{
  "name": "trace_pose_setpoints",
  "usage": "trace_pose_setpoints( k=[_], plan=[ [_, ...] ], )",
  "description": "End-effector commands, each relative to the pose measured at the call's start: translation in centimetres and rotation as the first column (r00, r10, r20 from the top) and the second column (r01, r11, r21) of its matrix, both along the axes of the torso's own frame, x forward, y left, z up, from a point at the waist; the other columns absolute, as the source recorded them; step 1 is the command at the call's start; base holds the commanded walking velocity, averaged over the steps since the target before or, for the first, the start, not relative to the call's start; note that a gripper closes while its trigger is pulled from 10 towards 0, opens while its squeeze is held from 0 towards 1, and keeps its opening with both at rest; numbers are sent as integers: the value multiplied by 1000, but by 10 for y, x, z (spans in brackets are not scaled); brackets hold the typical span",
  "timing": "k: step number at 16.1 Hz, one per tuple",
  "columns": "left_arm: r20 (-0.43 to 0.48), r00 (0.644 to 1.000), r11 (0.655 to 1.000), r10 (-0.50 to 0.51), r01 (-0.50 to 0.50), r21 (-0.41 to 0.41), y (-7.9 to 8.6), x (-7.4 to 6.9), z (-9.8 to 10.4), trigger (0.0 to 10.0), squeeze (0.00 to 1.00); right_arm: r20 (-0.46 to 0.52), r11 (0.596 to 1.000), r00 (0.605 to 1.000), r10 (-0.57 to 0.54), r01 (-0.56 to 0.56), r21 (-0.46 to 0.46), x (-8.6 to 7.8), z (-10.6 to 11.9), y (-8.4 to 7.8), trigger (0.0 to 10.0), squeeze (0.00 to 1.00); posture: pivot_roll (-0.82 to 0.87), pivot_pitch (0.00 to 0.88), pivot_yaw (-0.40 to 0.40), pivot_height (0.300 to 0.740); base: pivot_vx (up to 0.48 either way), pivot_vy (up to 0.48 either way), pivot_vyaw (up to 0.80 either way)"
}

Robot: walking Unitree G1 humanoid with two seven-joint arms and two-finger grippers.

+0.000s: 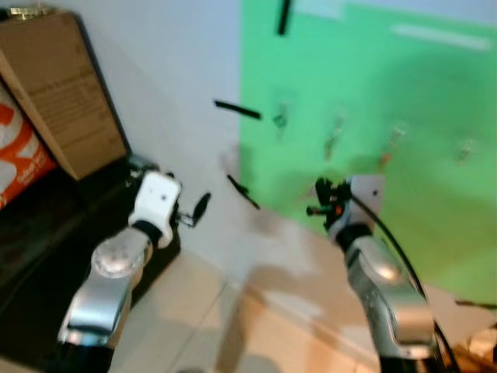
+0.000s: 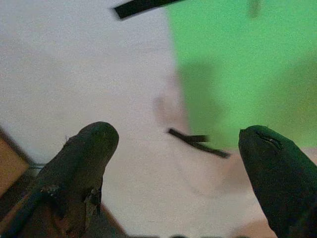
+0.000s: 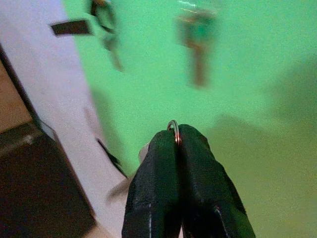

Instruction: Hang keys on a hook

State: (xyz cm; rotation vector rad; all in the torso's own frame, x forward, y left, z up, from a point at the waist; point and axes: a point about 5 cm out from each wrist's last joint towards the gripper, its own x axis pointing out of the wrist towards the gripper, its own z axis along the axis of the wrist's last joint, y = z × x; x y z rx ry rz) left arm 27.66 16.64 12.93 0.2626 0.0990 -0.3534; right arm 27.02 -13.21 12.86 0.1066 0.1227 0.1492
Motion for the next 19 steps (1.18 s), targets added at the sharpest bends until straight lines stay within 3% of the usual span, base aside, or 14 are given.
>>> trace_pose_setpoints(
  k=[1, 9, 13, 16, 19],
  plan=[
    [2, 999, 999, -38, 38, 0, -8, 0, 2, 10000, 0, 14, 1000, 1000, -4, 4, 7, -1, 3, -4, 10000, 0, -1, 0, 9, 740, 0, -281, 0],
    [-7, 999, 999, -42, 42, 9, -6, -2, 2, 10000, 0, 44, 998, 998, 36, -39, 50, -2, 10, 1, 10000, 0, 3, 0, 8, 740, 0, -284, 0],
    [-20, 998, 998, -58, 58, 4, -6, -2, 2, 10000, 0, 71, 995, 996, 48, -54, 82, 2, 18, 3, 10000, 0, 7, 0, 5, 740, 0, 0, 0],
    [-45, 981, 982, -190, 189, -9, -11, -6, 4, 10000, 0, 104, 978, 993, 60, -80, 195, 12, 33, 8, 10000, 0, 15, 0, 4, 740, 0, 0, 0],
    [-55, 953, 955, -298, 298, -15, -13, -7, 10, 10000, 0, 133, 971, 987, 91, -118, 207, 26, 44, 15, 10000, 0, 16, 0, 8, 740, 0, 0, 0]
  ],
)
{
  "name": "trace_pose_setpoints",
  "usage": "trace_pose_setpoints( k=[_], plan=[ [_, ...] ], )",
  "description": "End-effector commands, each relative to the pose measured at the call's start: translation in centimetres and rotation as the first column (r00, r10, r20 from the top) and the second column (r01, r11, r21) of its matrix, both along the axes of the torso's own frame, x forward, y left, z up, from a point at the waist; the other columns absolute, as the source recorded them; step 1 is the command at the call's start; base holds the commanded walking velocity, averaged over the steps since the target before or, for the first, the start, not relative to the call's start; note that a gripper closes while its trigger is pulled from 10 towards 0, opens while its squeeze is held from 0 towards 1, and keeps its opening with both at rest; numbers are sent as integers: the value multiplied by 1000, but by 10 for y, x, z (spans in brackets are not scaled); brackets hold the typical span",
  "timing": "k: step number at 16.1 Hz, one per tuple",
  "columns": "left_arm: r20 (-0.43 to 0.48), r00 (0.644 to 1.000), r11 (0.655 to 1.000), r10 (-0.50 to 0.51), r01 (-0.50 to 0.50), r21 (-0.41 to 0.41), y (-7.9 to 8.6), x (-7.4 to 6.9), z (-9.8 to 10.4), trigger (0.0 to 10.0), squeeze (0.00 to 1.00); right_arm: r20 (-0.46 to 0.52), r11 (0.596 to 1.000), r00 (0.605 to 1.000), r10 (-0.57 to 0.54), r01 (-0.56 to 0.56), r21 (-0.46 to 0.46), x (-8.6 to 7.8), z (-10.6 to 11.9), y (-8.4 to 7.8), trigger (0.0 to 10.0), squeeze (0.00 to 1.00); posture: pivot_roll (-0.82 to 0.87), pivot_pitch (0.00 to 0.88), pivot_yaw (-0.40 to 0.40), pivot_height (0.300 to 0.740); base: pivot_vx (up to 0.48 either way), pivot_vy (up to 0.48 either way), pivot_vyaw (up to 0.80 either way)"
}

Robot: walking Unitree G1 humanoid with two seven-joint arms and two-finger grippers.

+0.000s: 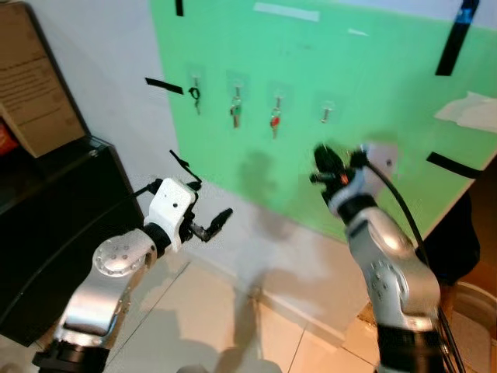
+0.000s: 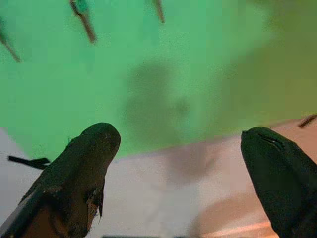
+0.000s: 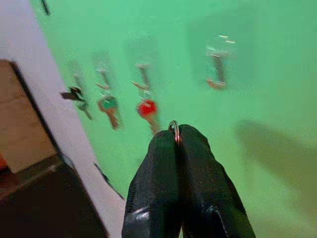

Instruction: Hang keys on a hook

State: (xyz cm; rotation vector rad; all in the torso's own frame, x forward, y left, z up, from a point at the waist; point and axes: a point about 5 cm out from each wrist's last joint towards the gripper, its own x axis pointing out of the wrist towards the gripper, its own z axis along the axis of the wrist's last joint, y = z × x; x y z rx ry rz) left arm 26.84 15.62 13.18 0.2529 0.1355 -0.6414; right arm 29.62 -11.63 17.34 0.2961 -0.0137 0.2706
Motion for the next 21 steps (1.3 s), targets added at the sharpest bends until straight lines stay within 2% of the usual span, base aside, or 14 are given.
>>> trace_pose_setpoints(
  k=[1, 4, 6, 14, 21],
  plan=[
    [17, 999, 999, -36, 36, 1, -3, 2, 8, 10000, 0, 7, 1000, 1000, 5, -5, 27, 6, 4, 0, 10000, 0, 16, 0, 9, 740, 0, 0, 0],
    [19, 998, 998, -63, 63, -5, -4, 2, 10, 10000, 0, 16, 997, 999, -47, 46, 64, 28, 16, 3, 10000, 0, 22, 0, 7, 740, 0, 0, 0],
    [24, 996, 996, -84, 84, -16, -6, 1, 13, 10000, 0, 20, 994, 997, -78, 76, 75, 35, 20, 1, 10000, 0, 25, 0, 4, 740, 0, 0, 0],
    [25, 994, 993, -109, 110, -35, -8, 0, 14, 10000, 0, 14, 976, 983, -185, 182, 123, 45, 21, -15, 10000, 0, 30, 0, -5, 740, 0, 0, 0],
    [25, 993, 992, -119, 120, -33, -8, -1, 14, 10000, 0, -60, 950, 965, -254, 260, 171, 44, 9, -29, 10000, 0, 37, 0, -10, 740, 0, 0, 0]
  ],
)
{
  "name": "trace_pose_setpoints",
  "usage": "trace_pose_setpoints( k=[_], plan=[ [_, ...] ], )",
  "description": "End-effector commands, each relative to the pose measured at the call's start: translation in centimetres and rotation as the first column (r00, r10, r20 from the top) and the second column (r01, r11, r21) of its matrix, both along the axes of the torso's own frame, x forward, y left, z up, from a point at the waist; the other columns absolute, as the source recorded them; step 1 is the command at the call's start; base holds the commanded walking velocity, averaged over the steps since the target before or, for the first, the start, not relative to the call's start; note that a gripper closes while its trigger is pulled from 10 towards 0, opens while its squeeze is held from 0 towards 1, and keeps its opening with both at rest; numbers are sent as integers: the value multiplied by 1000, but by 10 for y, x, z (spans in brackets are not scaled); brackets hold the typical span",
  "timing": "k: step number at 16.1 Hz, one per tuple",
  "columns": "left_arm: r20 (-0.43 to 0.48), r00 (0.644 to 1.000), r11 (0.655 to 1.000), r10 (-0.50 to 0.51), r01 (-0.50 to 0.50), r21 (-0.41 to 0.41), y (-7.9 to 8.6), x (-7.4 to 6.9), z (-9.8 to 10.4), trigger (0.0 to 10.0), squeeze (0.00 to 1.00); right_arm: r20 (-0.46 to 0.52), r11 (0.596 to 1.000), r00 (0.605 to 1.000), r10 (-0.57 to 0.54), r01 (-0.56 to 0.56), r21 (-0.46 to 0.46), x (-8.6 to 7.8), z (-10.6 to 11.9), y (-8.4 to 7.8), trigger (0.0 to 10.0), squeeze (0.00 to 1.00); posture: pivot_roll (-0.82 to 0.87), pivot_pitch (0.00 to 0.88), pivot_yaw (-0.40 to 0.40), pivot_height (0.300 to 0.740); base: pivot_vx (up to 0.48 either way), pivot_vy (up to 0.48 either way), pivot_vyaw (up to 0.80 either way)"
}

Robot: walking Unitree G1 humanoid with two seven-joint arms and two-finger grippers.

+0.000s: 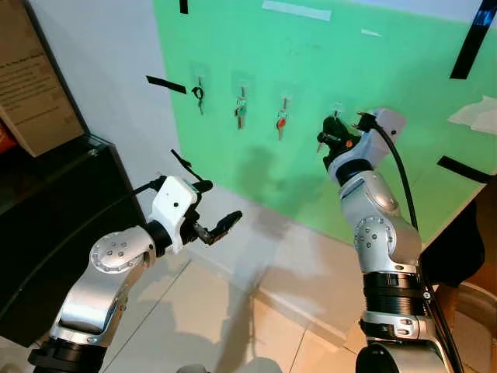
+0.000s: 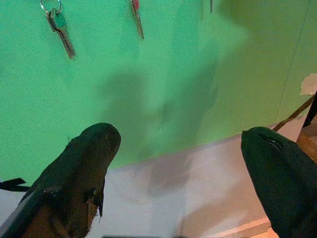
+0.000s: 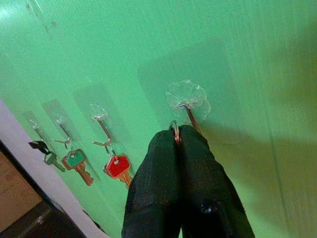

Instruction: Hang keys on a hook

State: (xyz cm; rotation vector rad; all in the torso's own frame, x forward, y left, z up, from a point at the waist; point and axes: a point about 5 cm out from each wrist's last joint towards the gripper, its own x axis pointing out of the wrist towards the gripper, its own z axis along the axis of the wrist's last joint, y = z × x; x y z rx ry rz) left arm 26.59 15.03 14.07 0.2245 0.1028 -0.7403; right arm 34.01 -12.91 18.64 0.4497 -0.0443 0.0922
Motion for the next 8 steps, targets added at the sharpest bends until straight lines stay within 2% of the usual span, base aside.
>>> trace_pose_setpoints(
  k=[1, 4, 6, 7, 8],
  plan=[
    [15, 1000, 1000, -22, 22, 5, -2, 1, 5, 10000, 0, -42, 995, 996, -84, 86, 42, -1, -7, -18, 10000, 0, 38, 0, -11, 740, 0, 0, 0],
    [15, 1000, 1000, -23, 23, 5, -2, 1, 5, 10000, 0, -94, 990, 993, -73, 83, 110, -5, -16, -22, 10000, 0, 39, 0, -11, 740, 0, 0, 0],
    [16, 1000, 1000, -24, 24, 5, -2, 2, 6, 10000, 0, -152, 969, 988, -37, 73, 234, -7, -25, -22, 10000, 0, 40, 0, -10, 740, 0, 0, 0],
    [16, 1000, 1000, -25, 25, 5, -2, 2, 6, 10000, 0, -159, 962, 987, -35, 77, 263, -7, -26, -22, 10000, 0, 40, 0, -9, 740, 0, 0, 0],
    [16, 1000, 1000, -24, 24, 5, -2, 2, 6, 10000, 0, -181, 933, 983, -21, 84, 349, -7, -28, -22, 10000, 0, 40, 0, -9, 740, 0, 0, 0]
  ],
)
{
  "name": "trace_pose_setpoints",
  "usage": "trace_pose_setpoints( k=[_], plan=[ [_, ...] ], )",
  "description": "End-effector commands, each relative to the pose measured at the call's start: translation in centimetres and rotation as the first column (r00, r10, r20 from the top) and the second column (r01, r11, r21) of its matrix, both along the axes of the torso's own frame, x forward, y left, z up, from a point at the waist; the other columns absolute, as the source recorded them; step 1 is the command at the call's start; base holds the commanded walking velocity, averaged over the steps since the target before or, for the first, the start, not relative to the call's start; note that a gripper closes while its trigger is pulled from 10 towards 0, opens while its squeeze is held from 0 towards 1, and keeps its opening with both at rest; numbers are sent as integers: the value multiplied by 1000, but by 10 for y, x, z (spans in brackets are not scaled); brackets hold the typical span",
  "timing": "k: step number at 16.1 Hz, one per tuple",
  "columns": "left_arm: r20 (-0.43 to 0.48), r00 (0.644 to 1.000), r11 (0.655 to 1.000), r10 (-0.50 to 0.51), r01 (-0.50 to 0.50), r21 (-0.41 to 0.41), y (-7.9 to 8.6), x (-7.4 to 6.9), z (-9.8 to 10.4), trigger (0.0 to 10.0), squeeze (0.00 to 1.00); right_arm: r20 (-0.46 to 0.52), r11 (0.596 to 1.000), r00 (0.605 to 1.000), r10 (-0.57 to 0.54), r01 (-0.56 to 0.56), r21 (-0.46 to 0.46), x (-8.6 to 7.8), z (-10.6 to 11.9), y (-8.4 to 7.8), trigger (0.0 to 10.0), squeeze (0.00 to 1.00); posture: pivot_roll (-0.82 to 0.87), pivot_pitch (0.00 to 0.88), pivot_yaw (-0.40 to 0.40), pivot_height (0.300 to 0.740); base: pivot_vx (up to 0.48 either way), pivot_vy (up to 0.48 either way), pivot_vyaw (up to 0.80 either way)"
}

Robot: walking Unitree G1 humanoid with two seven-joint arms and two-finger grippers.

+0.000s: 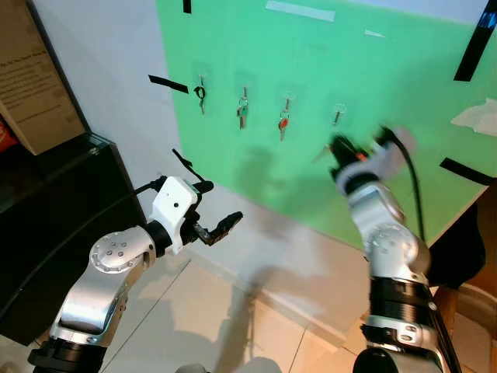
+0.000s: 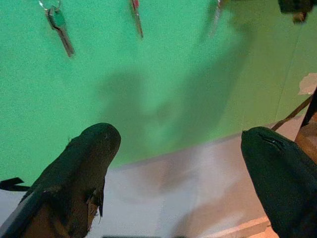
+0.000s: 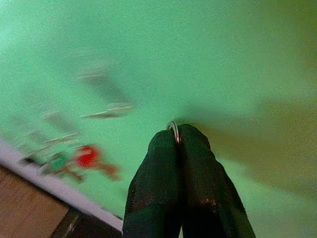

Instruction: Hang keys on a hook

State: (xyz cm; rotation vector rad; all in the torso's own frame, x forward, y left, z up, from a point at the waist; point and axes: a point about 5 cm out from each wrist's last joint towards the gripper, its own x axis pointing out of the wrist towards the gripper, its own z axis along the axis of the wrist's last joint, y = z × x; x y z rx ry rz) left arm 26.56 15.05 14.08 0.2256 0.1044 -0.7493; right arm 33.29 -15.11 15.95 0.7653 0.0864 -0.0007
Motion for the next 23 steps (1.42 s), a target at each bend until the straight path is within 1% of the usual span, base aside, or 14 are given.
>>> trace_pose_setpoints(
  k=[1, 2, 5, 6, 7, 8, 9, 11, 13, 15, 19, 21, 23],
  plan=[
    [18, 1000, 1000, -15, 15, 3, -2, 2, 6, 10000, 0, -21, 998, 1000, -5, 7, 70, 0, -2, -1, 10000, 0, 40, 0, -9, 740, 0, 0, 0],
    [18, 1000, 1000, -14, 14, 3, -2, 2, 6, 10000, 0, -33, 994, 999, -11, 15, 109, 1, -3, -2, 10000, 0, 41, 0, -10, 740, 0, 0, 0],
    [17, 1000, 1000, -11, 11, 3, -2, 2, 6, 10000, 0, -30, 993, 1000, -5, 8, 116, 1, -1, -3, 10000, 0, 43, 0, -12, 740, 0, 0, 0],
    [17, 1000, 1000, -9, 9, 2, -2, 2, 6, 10000, 0, 11, 993, 1000, 30, -31, 118, 1, 5, -1, 10000, 0, 43, 0, -11, 740, 0, 0, 0],
    [17, 1000, 1000, -9, 9, 2, -2, 2, 6, 10000, 0, 32, 991, 999, 43, -47, 121, 0, 8, 0, 10000, 0, 44, 0, -12, 740, 0, 0, 0],
    [18, 1000, 1000, -8, 8, 2, -2, 3, 6, 10000, 0, 94, 989, 993, 76, -87, 123, -1, 17, 5, 10000, 0, 44, 0, -12, 740, 0, 0, 0],
    [18, 1000, 1000, -8, 8, 2, -2, 3, 6, 10000, 0, 134, 989, 987, 92, -106, 106, -1, 23, 7, 10000, 0, 44, 0, -11, 740, 0, 0, 0],
    [19, 1000, 1000, -9, 9, 2, -2, 3, 7, 10000, 0, 186, 988, 977, 108, -126, 93, -1, 32, 11, 10000, 0, 44, 0, -11, 740, 0, 0, 0],
    [20, 1000, 1000, -10, 10, 3, -2, 4, 7, 10000, 0, 201, 987, 972, 122, -141, 83, 1, 35, 12, 10000, 0, 44, 0, -10, 740, 0, 0, 0],
    [20, 1000, 1000, -12, 12, 3, -3, 4, 7, 10000, 0, 203, 986, 969, 141, -156, 63, 3, 37, 16, 10000, 0, 44, 0, -10, 740, 0, 0, 0],
    [20, 1000, 1000, -12, 12, 3, -3, 4, 7, 10000, 0, 204, 987, 971, 126, -143, 69, 7, 38, 17, 10000, 0, 47, 0, -16, 740, 0, 0, 0],
    [30, 999, 1000, -16, 16, 4, -6, 5, 7, 10000, 0, 150, 993, 986, 78, -91, 78, 10, 31, 9, 10000, 0, 49, 0, -29, 740, 0, 0, 0],
    [37, 999, 1000, -12, 13, -8, -8, 6, 8, 10000, 0, 128, 995, 990, 52, -61, 74, 13, 29, 4, 10000, 0, 41, 0, -35, 740, 0, 0, 0]
  ],
)
